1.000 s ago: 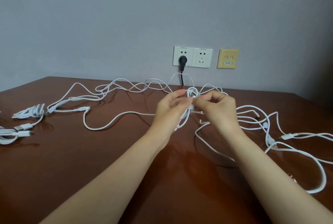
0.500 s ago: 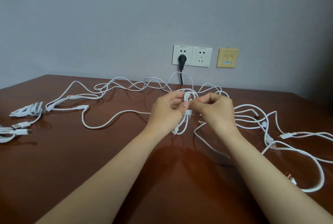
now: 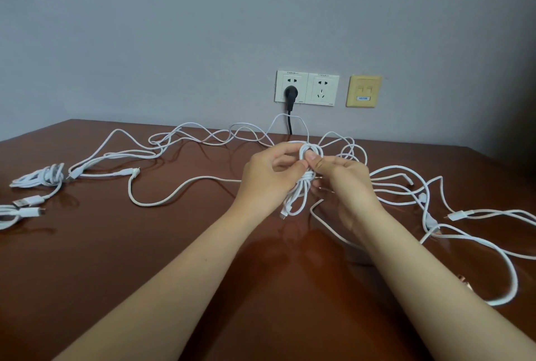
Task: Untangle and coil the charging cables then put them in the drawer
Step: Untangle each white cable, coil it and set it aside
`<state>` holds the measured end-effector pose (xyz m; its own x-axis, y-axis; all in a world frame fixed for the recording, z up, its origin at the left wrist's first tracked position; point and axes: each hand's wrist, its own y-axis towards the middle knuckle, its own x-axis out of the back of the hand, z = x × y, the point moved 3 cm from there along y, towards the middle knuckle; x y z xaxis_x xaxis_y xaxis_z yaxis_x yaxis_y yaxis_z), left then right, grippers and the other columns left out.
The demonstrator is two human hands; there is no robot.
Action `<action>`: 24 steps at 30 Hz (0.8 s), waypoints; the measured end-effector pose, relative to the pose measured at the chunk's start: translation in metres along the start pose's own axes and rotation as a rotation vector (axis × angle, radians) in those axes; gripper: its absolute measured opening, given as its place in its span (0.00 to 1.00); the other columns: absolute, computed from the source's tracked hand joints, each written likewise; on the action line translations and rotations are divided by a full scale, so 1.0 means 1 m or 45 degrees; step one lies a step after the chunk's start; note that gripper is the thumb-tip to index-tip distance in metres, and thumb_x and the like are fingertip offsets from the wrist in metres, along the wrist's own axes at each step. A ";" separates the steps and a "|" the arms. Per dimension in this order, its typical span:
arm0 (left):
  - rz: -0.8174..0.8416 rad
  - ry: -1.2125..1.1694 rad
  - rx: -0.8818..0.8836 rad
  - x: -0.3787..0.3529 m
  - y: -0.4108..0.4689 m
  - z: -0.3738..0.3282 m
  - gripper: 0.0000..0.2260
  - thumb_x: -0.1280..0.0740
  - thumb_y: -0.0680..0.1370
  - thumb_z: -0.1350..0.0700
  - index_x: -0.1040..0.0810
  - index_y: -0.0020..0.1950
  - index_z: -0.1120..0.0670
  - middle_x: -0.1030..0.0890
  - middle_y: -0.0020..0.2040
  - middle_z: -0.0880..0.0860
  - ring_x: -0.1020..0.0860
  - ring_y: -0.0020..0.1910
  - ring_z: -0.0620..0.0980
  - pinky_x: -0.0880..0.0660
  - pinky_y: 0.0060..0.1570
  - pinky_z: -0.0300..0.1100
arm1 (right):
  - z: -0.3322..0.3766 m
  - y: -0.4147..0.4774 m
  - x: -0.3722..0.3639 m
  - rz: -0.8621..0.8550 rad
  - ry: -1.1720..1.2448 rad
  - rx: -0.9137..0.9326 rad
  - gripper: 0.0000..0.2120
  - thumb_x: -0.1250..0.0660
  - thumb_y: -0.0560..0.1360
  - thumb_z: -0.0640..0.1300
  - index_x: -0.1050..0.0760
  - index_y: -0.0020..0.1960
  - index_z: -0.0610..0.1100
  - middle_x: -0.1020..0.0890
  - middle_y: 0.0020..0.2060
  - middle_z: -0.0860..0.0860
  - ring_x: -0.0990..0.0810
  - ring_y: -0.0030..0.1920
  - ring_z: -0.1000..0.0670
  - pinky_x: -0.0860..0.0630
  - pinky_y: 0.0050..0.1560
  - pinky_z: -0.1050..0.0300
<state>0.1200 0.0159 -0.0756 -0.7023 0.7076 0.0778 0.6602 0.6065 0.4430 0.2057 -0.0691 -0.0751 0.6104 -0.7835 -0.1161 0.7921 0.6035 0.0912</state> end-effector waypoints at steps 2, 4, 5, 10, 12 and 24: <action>-0.024 -0.080 0.050 -0.001 0.000 0.000 0.15 0.33 0.75 0.61 0.20 0.39 0.39 0.17 0.35 0.43 0.19 0.37 0.41 0.21 0.43 0.38 | 0.001 -0.001 -0.001 0.036 0.010 0.013 0.08 0.30 0.72 0.42 0.22 0.37 0.40 0.21 0.29 0.49 0.27 0.26 0.56 0.28 0.32 0.65; -0.058 -0.183 0.127 -0.002 0.000 0.002 0.13 0.33 0.76 0.62 0.21 0.41 0.43 0.18 0.36 0.44 0.19 0.38 0.42 0.22 0.40 0.35 | 0.003 -0.002 -0.003 0.105 0.040 0.023 0.05 0.32 0.73 0.39 0.21 0.39 0.40 0.20 0.30 0.49 0.23 0.28 0.55 0.26 0.32 0.66; -0.075 -0.219 0.154 -0.001 0.000 0.003 0.13 0.34 0.76 0.63 0.21 0.42 0.44 0.18 0.38 0.45 0.19 0.39 0.43 0.22 0.40 0.34 | 0.004 -0.003 -0.005 0.136 0.052 0.029 0.05 0.33 0.73 0.37 0.21 0.40 0.39 0.19 0.31 0.49 0.21 0.31 0.54 0.25 0.34 0.66; -0.075 -0.211 0.127 0.002 0.001 0.002 0.13 0.36 0.77 0.64 0.22 0.45 0.46 0.19 0.41 0.48 0.19 0.42 0.46 0.21 0.43 0.36 | -0.001 -0.002 -0.005 0.087 0.101 0.072 0.02 0.31 0.71 0.35 0.19 0.43 0.37 0.17 0.35 0.45 0.19 0.35 0.51 0.24 0.38 0.62; -0.043 -0.218 0.128 0.000 0.001 0.000 0.11 0.36 0.77 0.65 0.21 0.47 0.48 0.19 0.41 0.49 0.19 0.41 0.45 0.21 0.40 0.34 | 0.000 -0.001 -0.004 0.046 0.153 0.070 0.02 0.30 0.70 0.34 0.19 0.43 0.37 0.17 0.32 0.47 0.20 0.31 0.54 0.25 0.35 0.64; -0.205 -0.041 0.143 0.009 -0.001 0.011 0.10 0.32 0.73 0.61 0.19 0.42 0.45 0.16 0.44 0.50 0.18 0.48 0.50 0.23 0.57 0.52 | -0.016 -0.001 -0.012 0.053 0.221 -0.012 0.01 0.30 0.72 0.37 0.21 0.42 0.41 0.18 0.30 0.51 0.22 0.29 0.55 0.27 0.32 0.66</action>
<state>0.1163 0.0254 -0.0851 -0.7937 0.6081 -0.0156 0.5666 0.7484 0.3447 0.1977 -0.0579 -0.0896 0.6328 -0.7213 -0.2816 0.7658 0.6367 0.0903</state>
